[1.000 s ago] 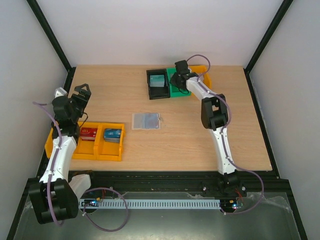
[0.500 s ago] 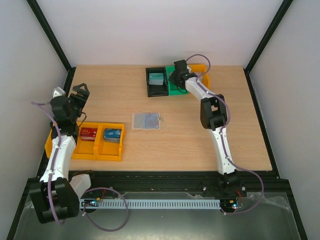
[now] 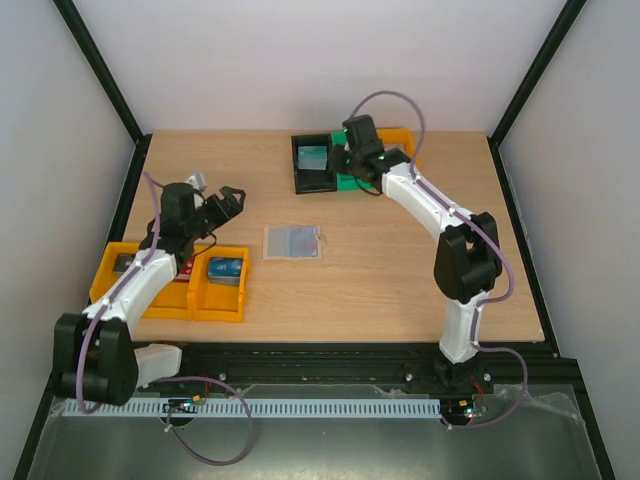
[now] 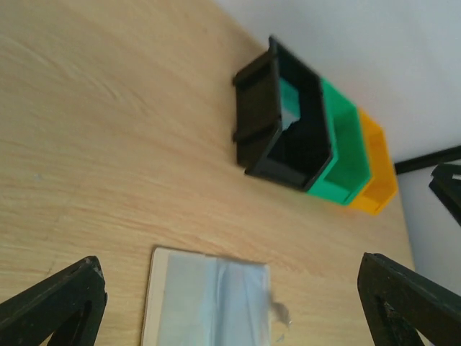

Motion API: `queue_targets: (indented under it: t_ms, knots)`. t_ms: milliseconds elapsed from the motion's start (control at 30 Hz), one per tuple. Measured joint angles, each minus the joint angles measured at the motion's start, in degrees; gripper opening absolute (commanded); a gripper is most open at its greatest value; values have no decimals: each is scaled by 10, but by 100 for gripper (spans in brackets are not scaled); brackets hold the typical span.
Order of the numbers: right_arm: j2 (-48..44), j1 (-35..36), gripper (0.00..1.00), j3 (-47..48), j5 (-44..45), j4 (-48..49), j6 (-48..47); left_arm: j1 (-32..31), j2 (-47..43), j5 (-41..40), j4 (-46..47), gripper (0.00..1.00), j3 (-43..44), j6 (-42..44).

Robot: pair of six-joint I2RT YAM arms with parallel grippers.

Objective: Take the credit cards out of the card holder

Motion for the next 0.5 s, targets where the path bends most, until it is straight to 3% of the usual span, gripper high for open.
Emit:
queue_targets:
  t_ms: [100,200,500]
  knots:
    - [-15,44,62,-57,-32,-9,-24,-17,48,9,-23,96,24,14]
    - [-1,85,71,-107,-39,-28,-44,-30,79,12,-33,96,53,18]
    - [68,144,76,-122,-18,-79,-63,-47,83,2,-49,97,68,21]
